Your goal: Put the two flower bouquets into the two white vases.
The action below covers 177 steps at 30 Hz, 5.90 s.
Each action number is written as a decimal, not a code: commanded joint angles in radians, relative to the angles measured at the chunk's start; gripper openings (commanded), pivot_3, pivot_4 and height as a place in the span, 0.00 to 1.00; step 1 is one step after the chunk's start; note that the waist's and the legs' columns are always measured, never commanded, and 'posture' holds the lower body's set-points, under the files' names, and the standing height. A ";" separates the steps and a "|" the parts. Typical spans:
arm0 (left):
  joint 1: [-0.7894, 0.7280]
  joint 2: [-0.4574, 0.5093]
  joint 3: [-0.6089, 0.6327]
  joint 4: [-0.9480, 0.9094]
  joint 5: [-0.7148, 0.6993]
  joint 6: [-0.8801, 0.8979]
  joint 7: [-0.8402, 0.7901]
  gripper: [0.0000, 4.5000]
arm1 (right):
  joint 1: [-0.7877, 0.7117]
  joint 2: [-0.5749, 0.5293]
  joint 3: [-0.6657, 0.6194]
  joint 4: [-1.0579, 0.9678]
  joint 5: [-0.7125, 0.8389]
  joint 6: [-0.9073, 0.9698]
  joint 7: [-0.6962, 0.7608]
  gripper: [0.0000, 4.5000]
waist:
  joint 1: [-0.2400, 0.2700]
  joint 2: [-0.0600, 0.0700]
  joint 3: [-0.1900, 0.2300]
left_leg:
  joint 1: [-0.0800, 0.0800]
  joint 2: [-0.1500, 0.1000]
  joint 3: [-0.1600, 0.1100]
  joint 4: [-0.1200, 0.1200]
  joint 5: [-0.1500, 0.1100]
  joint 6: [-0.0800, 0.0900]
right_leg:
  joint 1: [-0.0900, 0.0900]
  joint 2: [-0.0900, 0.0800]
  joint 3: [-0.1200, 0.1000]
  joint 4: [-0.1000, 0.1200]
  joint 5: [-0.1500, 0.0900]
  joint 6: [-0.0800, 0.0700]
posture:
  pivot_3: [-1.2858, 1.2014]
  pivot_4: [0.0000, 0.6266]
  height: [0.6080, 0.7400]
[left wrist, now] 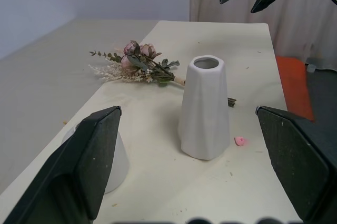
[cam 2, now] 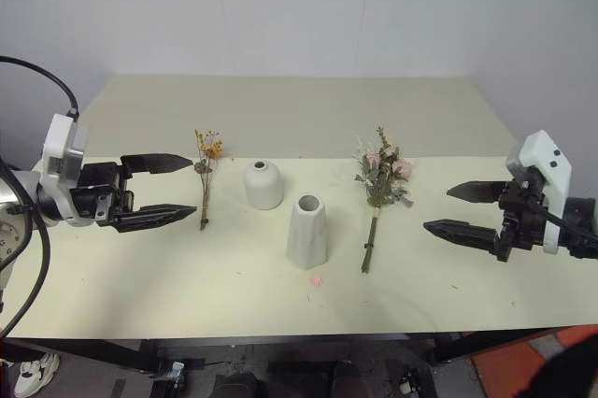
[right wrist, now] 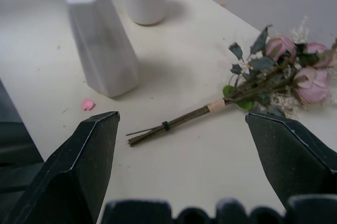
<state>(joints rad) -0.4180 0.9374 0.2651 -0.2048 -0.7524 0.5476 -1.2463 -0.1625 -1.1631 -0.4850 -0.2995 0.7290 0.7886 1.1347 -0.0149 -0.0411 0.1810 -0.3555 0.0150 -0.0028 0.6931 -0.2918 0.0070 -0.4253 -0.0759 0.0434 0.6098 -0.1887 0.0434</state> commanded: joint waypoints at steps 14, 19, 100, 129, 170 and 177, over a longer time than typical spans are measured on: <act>-0.124 -0.056 -0.078 0.030 0.016 -0.039 -0.037 0.99 | -0.373 0.111 0.249 0.062 0.046 0.461 -0.374 1.00 | -0.003 0.000 0.000 | 0.000 0.000 0.000 0.000 0.000 0.000 | 0.000 0.000 0.000 0.000 0.001 -0.001 | 0.52 0.24 1.00; -0.168 -0.083 -0.122 0.061 0.036 -0.057 -0.071 0.99 | -0.602 0.286 0.363 0.248 -0.055 0.731 -0.580 1.00 | -0.008 0.000 0.000 | -0.004 0.000 0.000 0.000 0.000 0.000 | -0.003 0.000 0.000 0.000 0.006 -0.009 | 0.52 0.24 1.00; -0.083 0.005 -0.014 0.057 0.015 0.037 -0.070 1.00 | -0.655 0.811 0.164 -0.131 0.328 0.171 -0.651 0.05 | -0.030 0.002 0.000 | -0.028 0.000 -0.003 0.004 0.003 -0.004 | -0.031 0.001 -0.001 0.016 0.012 -0.010 | 0.52 0.24 1.00; -0.045 0.029 0.000 0.027 -0.008 0.048 -0.041 1.00 | -0.524 0.787 0.318 -0.061 0.181 -0.034 -0.561 0.05 | -0.031 0.002 0.000 | -0.028 0.000 -0.003 0.004 0.003 -0.004 | -0.031 0.001 -0.001 0.015 0.012 -0.010 | 0.52 0.24 1.00; 0.025 0.009 0.018 0.011 0.086 0.103 0.216 1.00 | -0.245 0.607 0.297 -0.191 0.195 -0.066 -0.382 0.99 | -0.026 0.001 0.000 | -0.028 -0.001 -0.003 0.004 0.003 -0.004 | -0.031 0.000 -0.001 0.015 0.012 -0.010 | 0.52 0.24 1.00; -0.042 0.047 -0.093 -0.038 0.164 0.462 0.509 1.00 | -0.194 0.366 0.231 -0.187 0.170 -0.052 -0.278 0.99 | -0.023 0.001 0.000 | -0.026 -0.001 -0.003 0.005 0.003 -0.004 | -0.030 0.000 0.000 0.014 0.012 -0.009 | 0.52 0.24 1.00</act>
<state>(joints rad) -0.4161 0.9557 0.1941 -0.2195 -0.6082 0.9201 -0.7915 -0.3395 -0.7649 -0.2076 -0.4703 0.8957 0.7403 0.8265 -0.0382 -0.0403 0.1808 -0.3812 0.0141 -0.0058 0.6989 -0.2885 0.0026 -0.4547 -0.0753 0.0430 0.6237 -0.1770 0.0340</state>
